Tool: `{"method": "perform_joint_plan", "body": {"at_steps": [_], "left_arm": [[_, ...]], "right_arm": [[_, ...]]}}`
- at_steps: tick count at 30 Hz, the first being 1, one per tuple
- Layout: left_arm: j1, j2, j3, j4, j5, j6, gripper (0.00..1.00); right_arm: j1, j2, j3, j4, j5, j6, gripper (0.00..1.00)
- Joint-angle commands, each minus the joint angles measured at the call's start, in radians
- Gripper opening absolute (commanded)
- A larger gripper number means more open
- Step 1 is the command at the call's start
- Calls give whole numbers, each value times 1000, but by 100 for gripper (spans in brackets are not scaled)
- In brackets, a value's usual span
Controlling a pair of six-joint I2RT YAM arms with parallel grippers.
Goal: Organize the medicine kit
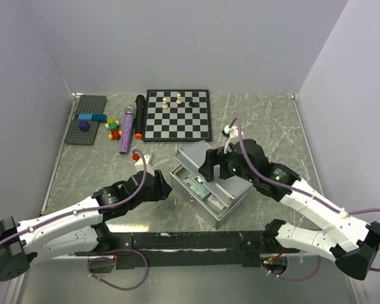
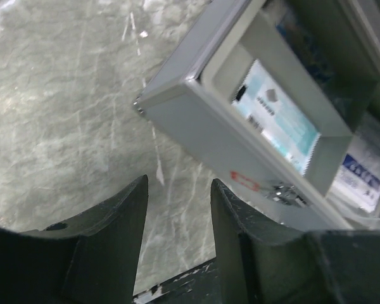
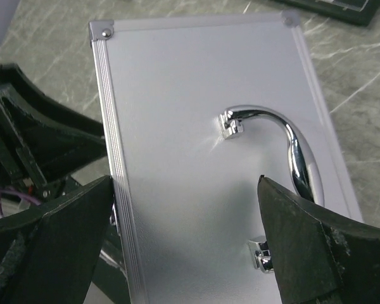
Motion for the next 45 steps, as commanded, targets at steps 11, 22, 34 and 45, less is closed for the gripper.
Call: {"method": "perform_joint_plan", "body": {"at_steps": [11,22,34,45], "left_arm": [[6,-24,-25,29,21,2,49],[6,62,-59,205,164,95,47],[43,183,-42,478,272,211,48],[104,-50,-291,816,426,200,52]], "right_arm": [[47,-22,-34,-4,-41,15,100],[38,-36,-187,28,152,48,100],[-97,47,-187,32,169,15,100],[-123,-10,-152,6,134,-17,100]]}}
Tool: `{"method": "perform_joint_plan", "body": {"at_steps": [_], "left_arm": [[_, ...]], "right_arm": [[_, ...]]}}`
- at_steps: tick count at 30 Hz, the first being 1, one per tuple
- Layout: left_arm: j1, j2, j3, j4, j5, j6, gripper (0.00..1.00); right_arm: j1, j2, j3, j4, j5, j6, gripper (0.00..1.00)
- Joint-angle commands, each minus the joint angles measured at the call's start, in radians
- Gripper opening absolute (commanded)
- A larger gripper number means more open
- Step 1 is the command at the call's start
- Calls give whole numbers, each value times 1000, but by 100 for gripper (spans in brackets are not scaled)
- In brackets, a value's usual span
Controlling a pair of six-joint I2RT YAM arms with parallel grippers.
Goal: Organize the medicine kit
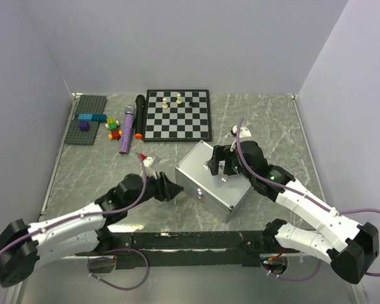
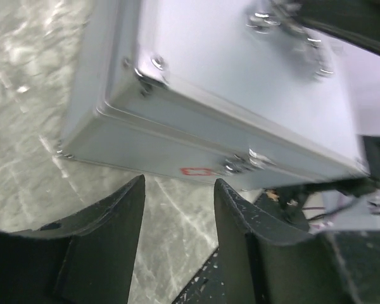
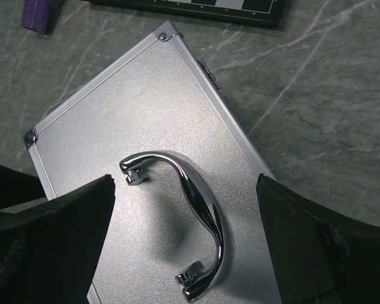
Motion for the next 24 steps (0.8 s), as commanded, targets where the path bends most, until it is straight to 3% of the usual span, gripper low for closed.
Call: {"method": "perform_joint_plan", "body": {"at_steps": [1,4,6,7,8,9,10,13,16,24], "left_arm": [[4,-130,-165,355,115,17,54],[4,-155,-239,546,198,22,59],[4,-125,-209,499,217,16,79],[7,-86,-216,540,238,8,82],[18,-36,-236,650,297,14,83],[24,16,-256,749,336,2,94],[32,80,-259,832,380,-7,98],[46,248,-236,997,474,-32,96],[58,362,-231,1175,528,-69,88],[67,589,-222,1477,569,-89,82]], "right_arm": [[-19,-36,4,-132,14,-27,100],[-19,-61,9,-134,-2,-39,100],[-17,-68,11,-138,-14,-47,100],[-17,-73,9,-140,-17,-50,100],[-17,-79,8,-138,-23,-53,100],[-17,-81,6,-138,-26,-57,100],[-17,-85,3,-138,-29,-59,100],[-17,-90,4,-146,-46,-62,100],[-16,-96,6,-152,-60,-64,100],[-14,-99,1,-155,-88,-65,100]]}}
